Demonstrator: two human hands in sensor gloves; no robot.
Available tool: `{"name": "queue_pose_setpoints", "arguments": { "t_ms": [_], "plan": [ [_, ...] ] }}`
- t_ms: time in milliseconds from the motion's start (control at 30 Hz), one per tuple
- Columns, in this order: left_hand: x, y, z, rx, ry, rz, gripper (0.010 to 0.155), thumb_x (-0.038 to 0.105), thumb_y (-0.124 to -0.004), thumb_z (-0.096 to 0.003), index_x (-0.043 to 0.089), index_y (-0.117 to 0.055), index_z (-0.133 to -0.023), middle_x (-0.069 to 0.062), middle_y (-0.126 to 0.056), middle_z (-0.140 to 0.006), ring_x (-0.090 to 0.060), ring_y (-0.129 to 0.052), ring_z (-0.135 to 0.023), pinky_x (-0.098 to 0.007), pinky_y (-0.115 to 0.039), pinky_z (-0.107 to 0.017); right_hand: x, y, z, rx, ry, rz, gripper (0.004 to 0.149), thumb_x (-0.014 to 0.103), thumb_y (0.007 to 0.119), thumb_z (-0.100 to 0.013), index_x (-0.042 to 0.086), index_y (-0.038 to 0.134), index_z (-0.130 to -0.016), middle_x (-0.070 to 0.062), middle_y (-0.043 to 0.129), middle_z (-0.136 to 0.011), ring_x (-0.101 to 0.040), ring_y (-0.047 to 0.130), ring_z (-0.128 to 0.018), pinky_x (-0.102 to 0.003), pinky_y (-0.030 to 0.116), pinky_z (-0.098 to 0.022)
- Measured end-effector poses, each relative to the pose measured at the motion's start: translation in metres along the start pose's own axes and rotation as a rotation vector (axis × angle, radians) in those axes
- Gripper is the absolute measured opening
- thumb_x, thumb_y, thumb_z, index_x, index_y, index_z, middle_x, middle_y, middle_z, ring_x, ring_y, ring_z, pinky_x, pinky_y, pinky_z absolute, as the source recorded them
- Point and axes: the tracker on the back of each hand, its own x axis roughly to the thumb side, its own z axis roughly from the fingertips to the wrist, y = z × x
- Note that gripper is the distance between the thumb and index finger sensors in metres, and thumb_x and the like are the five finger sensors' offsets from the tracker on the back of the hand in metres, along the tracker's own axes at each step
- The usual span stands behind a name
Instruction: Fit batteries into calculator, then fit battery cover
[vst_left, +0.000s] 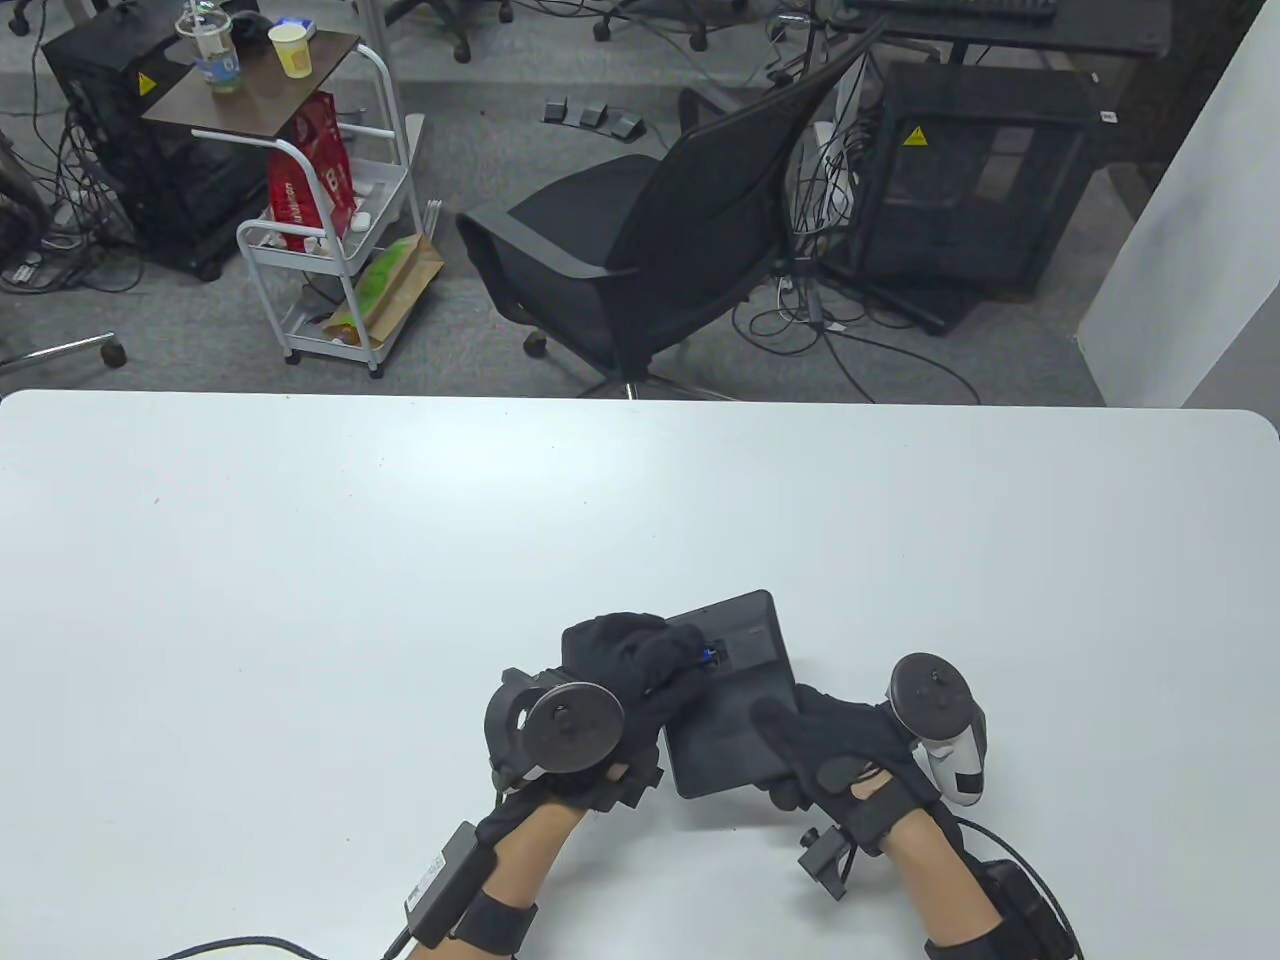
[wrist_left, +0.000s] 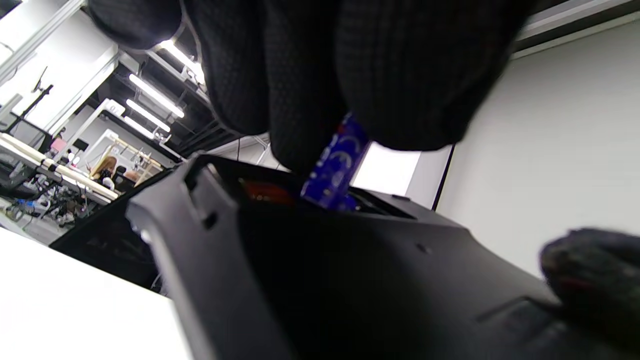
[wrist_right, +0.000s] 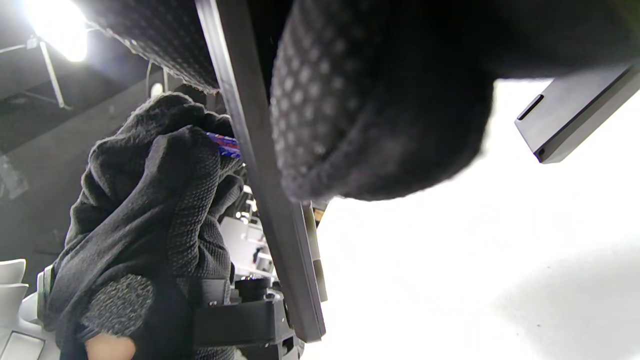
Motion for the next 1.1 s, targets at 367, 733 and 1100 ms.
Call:
{"name": "queue_pose_setpoints", "arguments": {
  "t_ms": [367,733,1100],
  "plan": [
    [0.017,-0.007,0.005,0.013,-0.106,-0.211,0.045,0.045,-0.097,-0.0313,0.036,-0.092,-0.075,0.012,-0.1,-0.073,-0.022,-0.091,-0.082,-0.054,-0.068,-0.064,0.001,0.002,0.0,-0.002,-0.033,0.002,0.053,0.041,0.077,-0.049,-0.005,0.079,-0.076,-0.02,0.098,-0.041,-0.028,0.103,-0.013,-0.04,0.086,-0.01],
    [0.025,-0.016,0.007,-0.017,-0.182,-0.38,0.046,0.048,-0.083,-0.0373,0.04,-0.082,-0.083,0.008,-0.089,-0.091,-0.029,-0.083,-0.092,-0.056,-0.064,-0.067,0.0,0.001,0.0,-0.001,-0.046,-0.028,0.053,0.04,0.077,-0.049,-0.006,0.079,-0.076,-0.02,0.098,-0.041,-0.028,0.102,-0.013,-0.04,0.086,-0.01],
    [0.024,-0.019,0.008,-0.045,-0.189,-0.306,0.058,0.057,-0.07,-0.0373,0.035,-0.074,-0.091,0.005,-0.079,-0.101,-0.03,-0.078,-0.096,-0.057,-0.063,-0.067,0.001,-0.006,0.001,0.014,-0.07,-0.125,0.053,0.04,0.074,-0.049,-0.006,0.077,-0.077,-0.021,0.097,-0.042,-0.028,0.102,-0.014,-0.04,0.086,-0.011]
  ]
}}
